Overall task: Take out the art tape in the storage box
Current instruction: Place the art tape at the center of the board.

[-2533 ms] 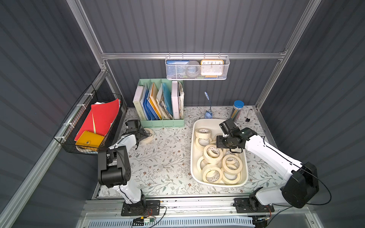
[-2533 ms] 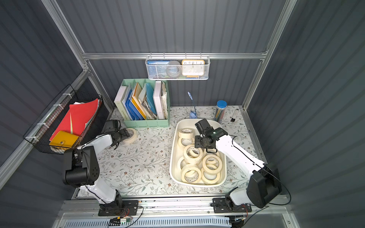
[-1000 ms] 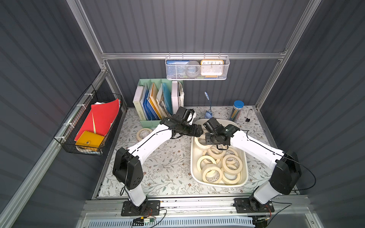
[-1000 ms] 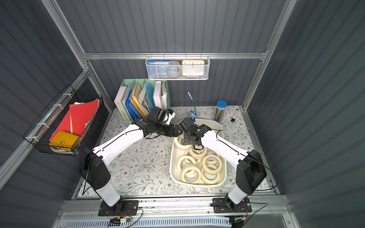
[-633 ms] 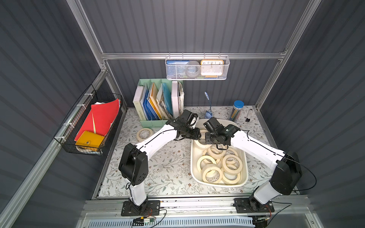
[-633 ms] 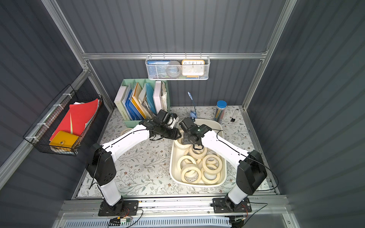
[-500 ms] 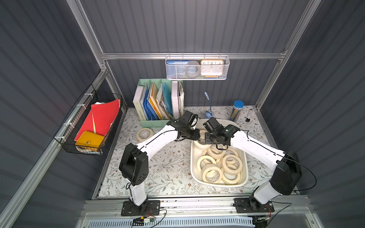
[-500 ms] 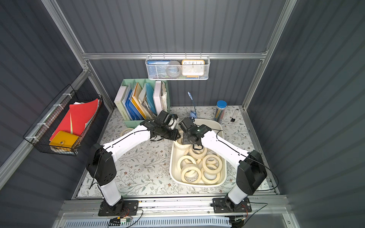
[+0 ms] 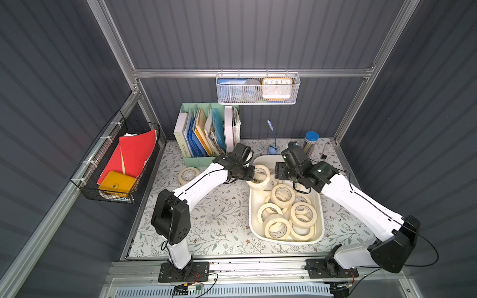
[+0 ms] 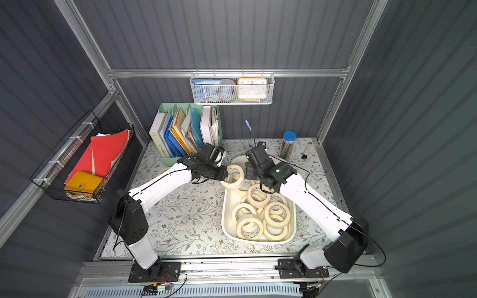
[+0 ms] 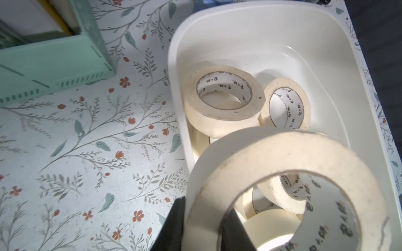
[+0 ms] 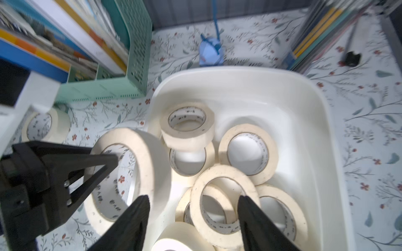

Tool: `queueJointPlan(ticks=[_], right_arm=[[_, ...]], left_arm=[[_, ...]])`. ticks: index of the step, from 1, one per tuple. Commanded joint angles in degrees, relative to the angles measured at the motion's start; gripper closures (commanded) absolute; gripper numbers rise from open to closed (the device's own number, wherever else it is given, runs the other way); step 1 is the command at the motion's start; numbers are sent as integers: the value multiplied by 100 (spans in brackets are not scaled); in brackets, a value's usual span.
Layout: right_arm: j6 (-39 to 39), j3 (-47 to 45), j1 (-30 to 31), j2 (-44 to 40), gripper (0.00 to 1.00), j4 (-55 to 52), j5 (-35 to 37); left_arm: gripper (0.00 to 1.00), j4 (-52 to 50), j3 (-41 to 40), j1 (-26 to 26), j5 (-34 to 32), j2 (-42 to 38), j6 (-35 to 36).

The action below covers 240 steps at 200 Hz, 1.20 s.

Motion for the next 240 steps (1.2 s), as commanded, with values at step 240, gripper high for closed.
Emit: queueJointPlan(ticks=[240], right_arm=[[-70,-1151,-810,-322,30,-483,-183]], left_arm=[[63,2391,-1841,3030,-935,994,47]])
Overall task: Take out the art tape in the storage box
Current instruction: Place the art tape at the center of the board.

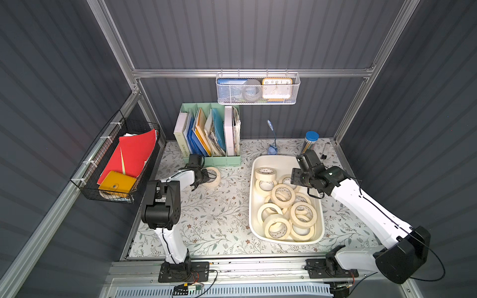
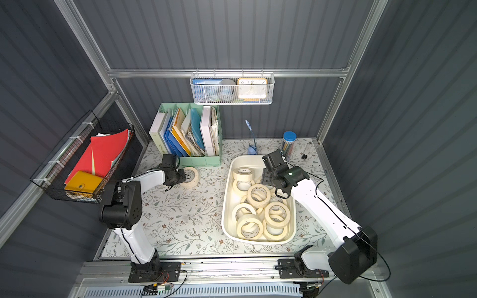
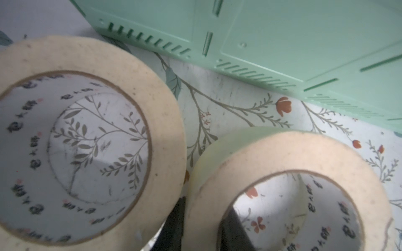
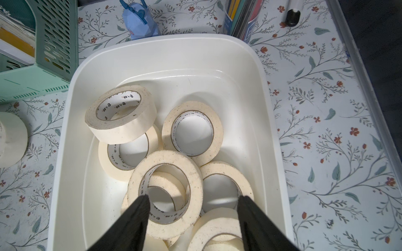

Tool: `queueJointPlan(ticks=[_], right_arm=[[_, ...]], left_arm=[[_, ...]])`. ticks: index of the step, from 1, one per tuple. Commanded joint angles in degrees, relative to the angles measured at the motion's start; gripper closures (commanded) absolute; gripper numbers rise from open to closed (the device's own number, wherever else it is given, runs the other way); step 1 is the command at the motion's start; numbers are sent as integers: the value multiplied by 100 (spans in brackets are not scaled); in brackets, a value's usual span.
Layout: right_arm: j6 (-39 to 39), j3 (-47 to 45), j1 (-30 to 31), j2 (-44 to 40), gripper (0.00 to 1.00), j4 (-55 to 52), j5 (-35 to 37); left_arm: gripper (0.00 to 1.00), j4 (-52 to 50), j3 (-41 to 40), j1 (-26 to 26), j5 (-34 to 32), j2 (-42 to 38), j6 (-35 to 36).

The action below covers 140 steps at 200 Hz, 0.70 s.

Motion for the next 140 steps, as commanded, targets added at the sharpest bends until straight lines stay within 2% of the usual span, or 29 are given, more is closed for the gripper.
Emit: queueJointPlan(ticks=[1,25,76,104,140], right_arm=[[-7,-128,-22,-10,30,-155,-31],[36,-251,-19,-61,30,-264,-82],[158,-628,-13,-67,30,-787,-322],[223,-923,-14,-12,30,-599,-440],[363,-861,-16,331,36,-258,-683]], left_arm=[[62,79,182,59,-178,152,95],[44,66,148,59,-174,119,113],[28,-49,137,31,-223,-382,242],[25,-402,280,-171,-248,-960,302],[23,-1045,710,-862,-185,-1466,452]])
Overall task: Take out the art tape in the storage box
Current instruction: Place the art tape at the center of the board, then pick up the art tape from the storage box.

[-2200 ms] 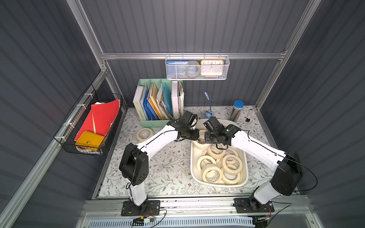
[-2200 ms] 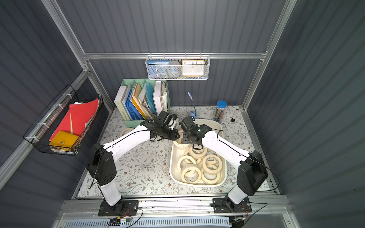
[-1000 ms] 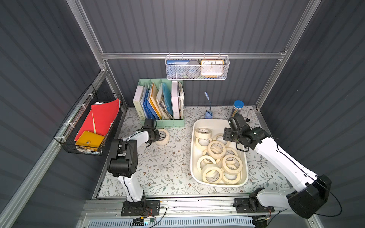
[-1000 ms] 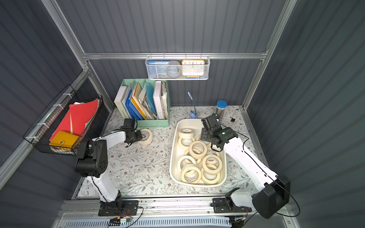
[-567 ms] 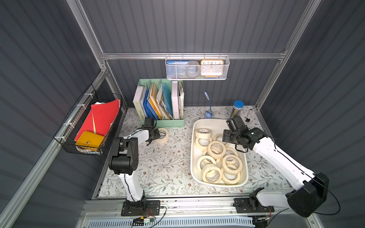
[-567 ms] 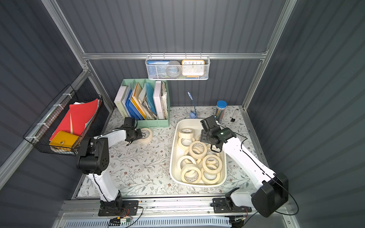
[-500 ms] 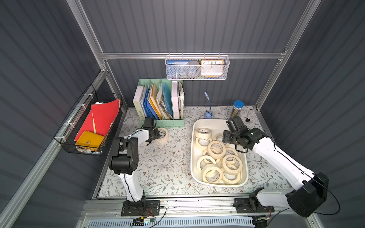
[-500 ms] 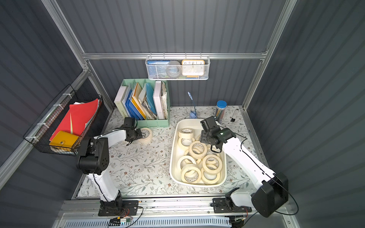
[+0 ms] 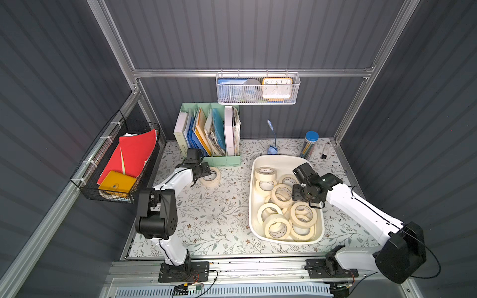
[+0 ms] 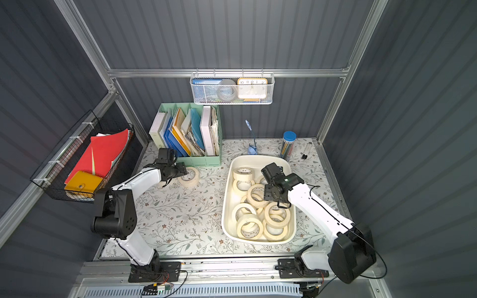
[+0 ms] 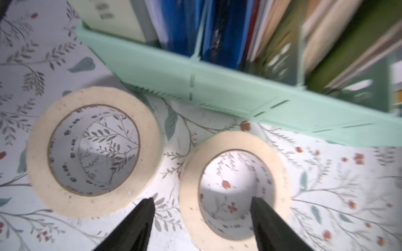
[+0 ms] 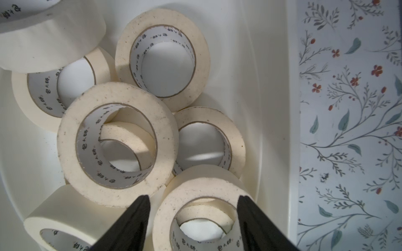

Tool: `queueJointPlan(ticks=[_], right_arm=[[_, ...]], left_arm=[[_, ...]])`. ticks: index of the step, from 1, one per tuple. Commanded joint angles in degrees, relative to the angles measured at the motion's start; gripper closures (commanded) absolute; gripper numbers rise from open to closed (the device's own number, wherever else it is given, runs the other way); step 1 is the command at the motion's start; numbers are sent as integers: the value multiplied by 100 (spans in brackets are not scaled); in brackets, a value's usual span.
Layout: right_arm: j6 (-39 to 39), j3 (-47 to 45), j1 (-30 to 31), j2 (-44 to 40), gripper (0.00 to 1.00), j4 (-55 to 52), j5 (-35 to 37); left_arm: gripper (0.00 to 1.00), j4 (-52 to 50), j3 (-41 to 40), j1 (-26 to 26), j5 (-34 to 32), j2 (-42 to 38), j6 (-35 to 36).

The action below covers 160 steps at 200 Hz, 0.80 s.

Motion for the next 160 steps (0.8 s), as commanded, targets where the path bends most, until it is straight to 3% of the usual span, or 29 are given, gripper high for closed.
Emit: queueJointPlan(ticks=[1,54,82,111,141,160], right_arm=[[164,66,-19,226,36,236,-216],[69,40,-28,937,40,872,-205],[42,31,-46,1193,49,1070,-152],[44,-22,-51,1211,65,1053,-104],[-14,46,-47,884,99,740,109],[-133,120,-43,646,100,578,174]], left_arm=[[23,-591,358,-489,63,-400,227],[20,-986,761,-1593,424,-660,-39],[19,-1091,760,-1953,602,-633,-139],[15,-870,599,-2116,1052,-660,-438],[14,-481,555,-2169,1739,-585,-853],[12,-459,709,-2292,1769,-498,-864]])
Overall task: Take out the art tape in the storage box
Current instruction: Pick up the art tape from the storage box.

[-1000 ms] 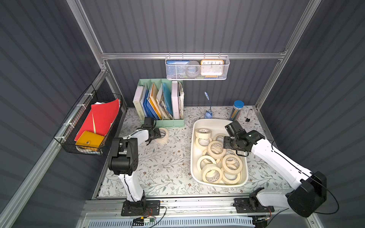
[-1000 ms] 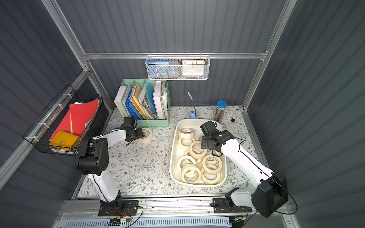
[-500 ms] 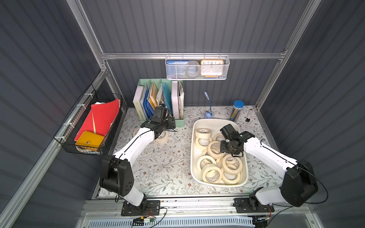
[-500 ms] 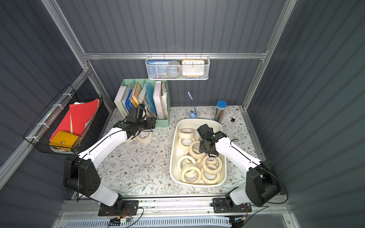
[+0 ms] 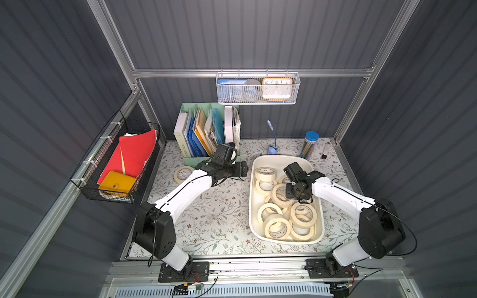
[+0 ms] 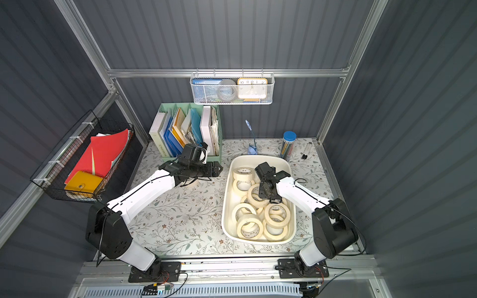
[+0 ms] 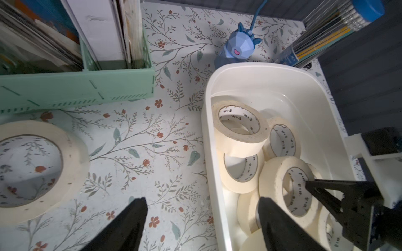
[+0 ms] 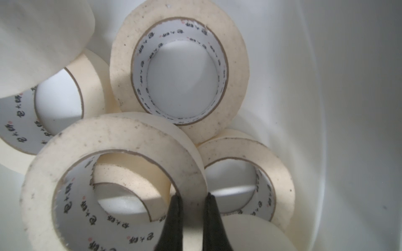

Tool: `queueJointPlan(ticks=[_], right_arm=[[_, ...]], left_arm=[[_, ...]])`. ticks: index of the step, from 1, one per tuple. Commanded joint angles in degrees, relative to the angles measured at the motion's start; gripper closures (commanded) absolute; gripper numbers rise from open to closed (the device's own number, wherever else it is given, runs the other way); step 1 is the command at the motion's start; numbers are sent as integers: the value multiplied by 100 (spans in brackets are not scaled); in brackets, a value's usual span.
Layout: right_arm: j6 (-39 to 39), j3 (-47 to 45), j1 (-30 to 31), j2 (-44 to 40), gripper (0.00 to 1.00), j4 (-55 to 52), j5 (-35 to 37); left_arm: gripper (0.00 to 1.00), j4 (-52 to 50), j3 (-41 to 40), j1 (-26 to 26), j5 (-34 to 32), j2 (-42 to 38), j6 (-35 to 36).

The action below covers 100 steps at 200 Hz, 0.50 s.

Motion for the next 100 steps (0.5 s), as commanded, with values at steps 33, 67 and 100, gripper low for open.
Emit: queueJointPlan(ticks=[33,67,100], right_arm=[[-197,525,69,-564,100,-703,230],[-194,990,262,-467,100,-830,210],[-194,1319,436,-247,100,-758,196]], left_arm=[[11,2,704,-458,414,256,-161],[12,-303,1228,-907,359,692,23],[13,-634,1482,-1108,447,1157,181]])
